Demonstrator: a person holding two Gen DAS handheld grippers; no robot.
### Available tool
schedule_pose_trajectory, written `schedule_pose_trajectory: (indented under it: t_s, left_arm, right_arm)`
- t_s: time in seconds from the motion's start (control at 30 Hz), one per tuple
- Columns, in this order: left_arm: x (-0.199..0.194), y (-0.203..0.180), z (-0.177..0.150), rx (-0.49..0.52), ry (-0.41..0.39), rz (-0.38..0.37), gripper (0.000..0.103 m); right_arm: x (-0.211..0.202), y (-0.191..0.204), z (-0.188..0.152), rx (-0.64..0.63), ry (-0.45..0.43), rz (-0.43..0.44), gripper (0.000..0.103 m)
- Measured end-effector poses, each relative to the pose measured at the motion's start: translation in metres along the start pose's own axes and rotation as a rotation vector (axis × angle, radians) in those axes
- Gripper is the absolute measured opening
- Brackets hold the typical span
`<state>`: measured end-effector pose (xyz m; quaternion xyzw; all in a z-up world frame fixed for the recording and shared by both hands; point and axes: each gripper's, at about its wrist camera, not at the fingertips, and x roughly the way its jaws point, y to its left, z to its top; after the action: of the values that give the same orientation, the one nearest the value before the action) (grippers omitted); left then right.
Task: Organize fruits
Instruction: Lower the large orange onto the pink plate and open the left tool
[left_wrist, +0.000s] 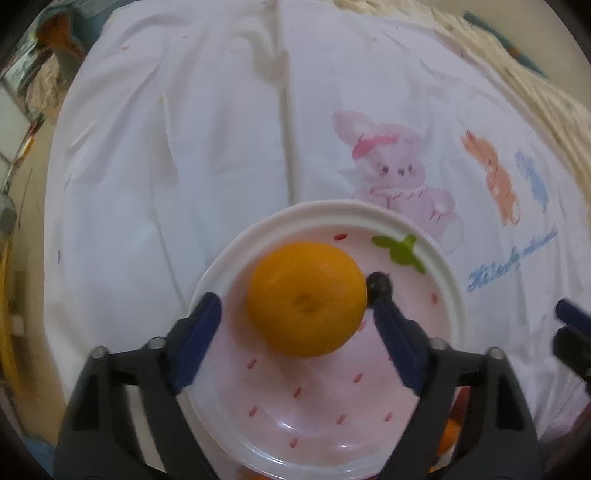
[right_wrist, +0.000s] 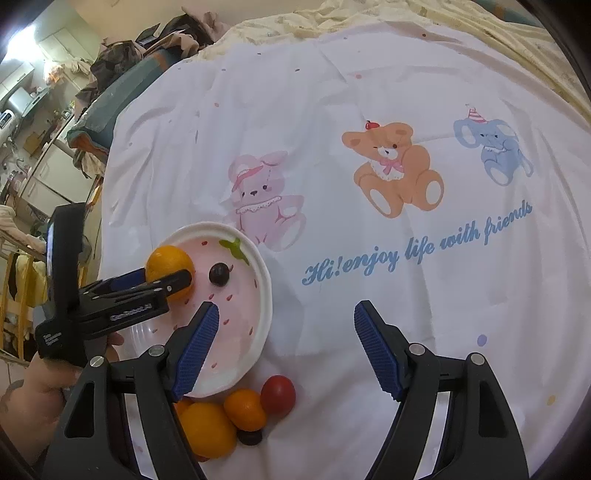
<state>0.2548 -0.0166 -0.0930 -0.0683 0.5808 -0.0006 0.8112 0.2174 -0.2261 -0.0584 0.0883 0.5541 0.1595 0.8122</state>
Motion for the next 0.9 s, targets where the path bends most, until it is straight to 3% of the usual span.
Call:
schedule_pose_trajectory:
  t_s: [0.13, 0.37, 0.57, 0.77, 0.9]
  left_arm:
    - [-0.02, -0.004, -0.001, 0.003, -0.047, -0.016, 0.091]
    - [-0.057, 0.006, -0.016, -0.028, -0.102, -0.038, 0.091]
    - [-0.086, 0.011, -0.035, -0.008, -0.151, -0.014, 0.091]
    - [-0.112, 0.014, -0.06, 0.018, -0.186, -0.046, 0.091]
    - [-0.139, 0.02, -0.08, -0.021, -0.241, -0.005, 0.091]
  right_arm:
    - [-0.001, 0.001, 0.001, 0.002, 0.0, 0.005, 0.078]
    - [-0.012, 0.003, -0.005, -0.009, -0.018, 0.029, 0.078]
    - [-0.019, 0.01, -0.027, 0.0, -0.014, 0.037, 0.078]
    - [-0.026, 0.017, -0.048, 0.014, -0.004, 0.044, 0.078]
    - [-0.032, 0.027, -0.062, 0.03, 0.012, 0.099, 0.078]
